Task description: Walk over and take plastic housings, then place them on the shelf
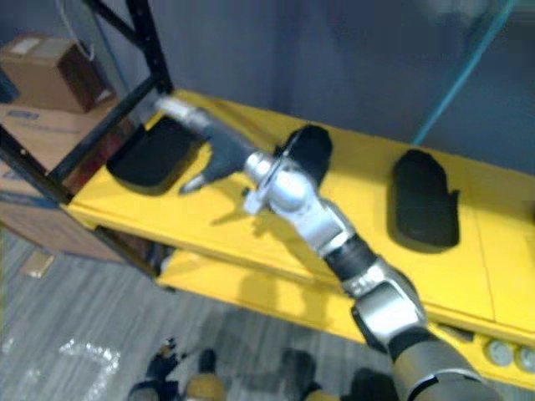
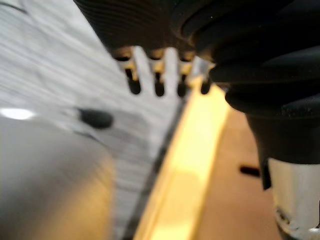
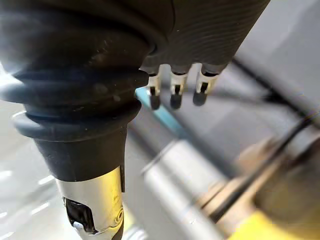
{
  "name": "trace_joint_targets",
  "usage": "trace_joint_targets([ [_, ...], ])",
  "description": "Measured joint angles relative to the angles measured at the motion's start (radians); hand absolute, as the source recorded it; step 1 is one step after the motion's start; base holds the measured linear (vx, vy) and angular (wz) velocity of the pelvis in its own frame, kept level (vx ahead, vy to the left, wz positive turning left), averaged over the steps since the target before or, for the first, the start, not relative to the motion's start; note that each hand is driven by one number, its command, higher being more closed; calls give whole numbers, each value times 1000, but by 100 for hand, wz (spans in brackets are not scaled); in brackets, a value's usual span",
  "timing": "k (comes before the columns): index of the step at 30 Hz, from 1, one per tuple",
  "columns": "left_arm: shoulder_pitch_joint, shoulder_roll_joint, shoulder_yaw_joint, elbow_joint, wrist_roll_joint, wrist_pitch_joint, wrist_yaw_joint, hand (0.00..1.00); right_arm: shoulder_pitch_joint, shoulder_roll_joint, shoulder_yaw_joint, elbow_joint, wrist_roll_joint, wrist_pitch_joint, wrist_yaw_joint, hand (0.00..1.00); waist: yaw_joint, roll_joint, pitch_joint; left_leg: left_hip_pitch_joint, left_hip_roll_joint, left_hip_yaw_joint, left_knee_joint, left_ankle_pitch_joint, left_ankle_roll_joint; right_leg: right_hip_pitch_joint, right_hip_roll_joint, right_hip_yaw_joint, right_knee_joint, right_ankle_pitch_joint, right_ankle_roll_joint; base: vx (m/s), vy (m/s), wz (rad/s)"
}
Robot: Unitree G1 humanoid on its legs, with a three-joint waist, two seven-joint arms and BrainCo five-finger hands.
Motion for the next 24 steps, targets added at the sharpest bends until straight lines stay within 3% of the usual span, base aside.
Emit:
trace_joint_targets([
  [5,1,-6,9,54,23,-11,6,0,0,183,54,109,-58,1,12,0,15,9,-31,6,4,-23,-5,-2,0,31,7,-26,-16,0,-1,-37,-13,12],
  [8,11,-7,20,79,67,-46,55,0,-7,200,54,197,-119,7,-30,0,36,5,-34,4,4,-27,-5,-3,0,37,5,-30,-31,3,-1,-42,10,9],
  [11,43,-26,86,54,89,-112,237,0,-5,180,49,213,-129,23,-112,0,31,-20,-49,-14,-1,-34,-5,-4,-5,25,3,-36,-51,9,4,-15,9,8],
  [13,48,-92,208,-206,82,-178,404,0,67,133,-14,120,-138,46,-192,0,29,-33,-57,-32,-7,-38,-5,0,-4,19,2,-45,-64,17,9,17,8,10],
  [14,47,-98,218,-244,82,-187,416,0,82,128,-25,105,-139,48,-202,0,28,-33,-57,-33,-9,-38,-5,0,-3,18,2,-45,-64,17,9,18,-4,8],
  [16,40,-112,298,-557,91,-244,490,0,262,72,-150,-46,-136,52,-274,0,6,-34,-58,-33,-19,-37,-5,3,-4,18,-3,-46,-64,24,10,18,1,0],
  [19,37,-110,354,-869,90,-271,519,0,597,-40,-390,-262,-106,38,-335,0,-15,-31,-62,-29,-32,-7,0,5,-4,8,-16,-21,-72,48,17,100,31,-21],
  [23,45,-122,371,-1013,94,-272,557,0,911,-92,-594,-361,-101,2,-363,0,-94,3,-75,8,-40,65,0,4,-4,8,-27,31,-76,53,20,54,25,-40],
  [24,42,-137,374,-1019,114,-270,582,0,982,-83,-643,-400,-81,-27,-370,0,-120,16,-82,27,-35,99,0,1,-4,8,-23,56,-76,53,20,12,3,-64],
])
